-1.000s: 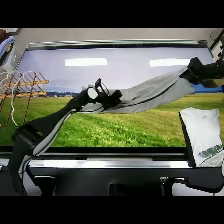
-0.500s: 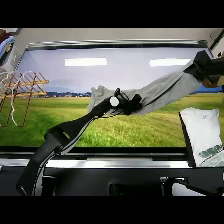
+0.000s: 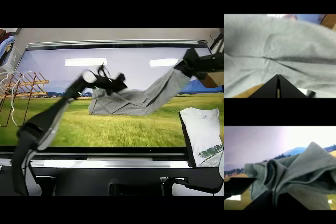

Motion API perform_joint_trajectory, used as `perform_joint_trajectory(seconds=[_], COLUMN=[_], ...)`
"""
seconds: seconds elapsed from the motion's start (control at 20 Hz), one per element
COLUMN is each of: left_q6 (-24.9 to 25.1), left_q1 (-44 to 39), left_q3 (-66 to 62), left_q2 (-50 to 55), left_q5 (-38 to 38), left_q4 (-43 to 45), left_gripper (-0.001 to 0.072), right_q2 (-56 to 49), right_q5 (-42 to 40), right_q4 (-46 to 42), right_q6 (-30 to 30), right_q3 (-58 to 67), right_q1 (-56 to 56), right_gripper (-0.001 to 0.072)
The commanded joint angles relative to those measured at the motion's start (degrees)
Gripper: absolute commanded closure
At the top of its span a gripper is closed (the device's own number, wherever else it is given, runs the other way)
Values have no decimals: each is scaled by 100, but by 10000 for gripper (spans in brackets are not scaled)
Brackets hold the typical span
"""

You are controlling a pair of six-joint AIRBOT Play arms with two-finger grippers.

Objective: Fold the clothes and pants, and hang the long-sleeved shirts on hangers.

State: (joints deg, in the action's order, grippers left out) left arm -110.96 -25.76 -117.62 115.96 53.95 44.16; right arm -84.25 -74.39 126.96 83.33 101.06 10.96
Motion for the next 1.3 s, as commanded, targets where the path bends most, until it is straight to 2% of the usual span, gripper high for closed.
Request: perform_joint_trajectory(seconds=[0.0,0.25,0.5,0.7,0.95,1.25], left_q6=[643,800,815,866,901,901], left_q1=[1143,2717,3856,4068,4068,4065], left_q3=[9,9,17,61,372,516], left_q2=[-1263,-2811,-3526,-3554,-3547,-3545], left_q5=[1239,2310,2625,2726,2736,2732], left_q4=[1038,1716,1718,1716,1694,1694], left_gripper=[693,692,692,692,691,692], right_q2=[-289,-894,-1480,-1832,-1963,-2197], right_q5=[651,1740,2369,2516,2299,2743], right_q4=[83,90,92,96,133,297], right_q6=[-168,-621,-994,-1187,-1200,-1241], right_q3=[4,4,4,4,4,4], right_q1=[-962,-2562,-3473,-3639,-3641,-3652], right_gripper=[671,671,671,671,671,668])
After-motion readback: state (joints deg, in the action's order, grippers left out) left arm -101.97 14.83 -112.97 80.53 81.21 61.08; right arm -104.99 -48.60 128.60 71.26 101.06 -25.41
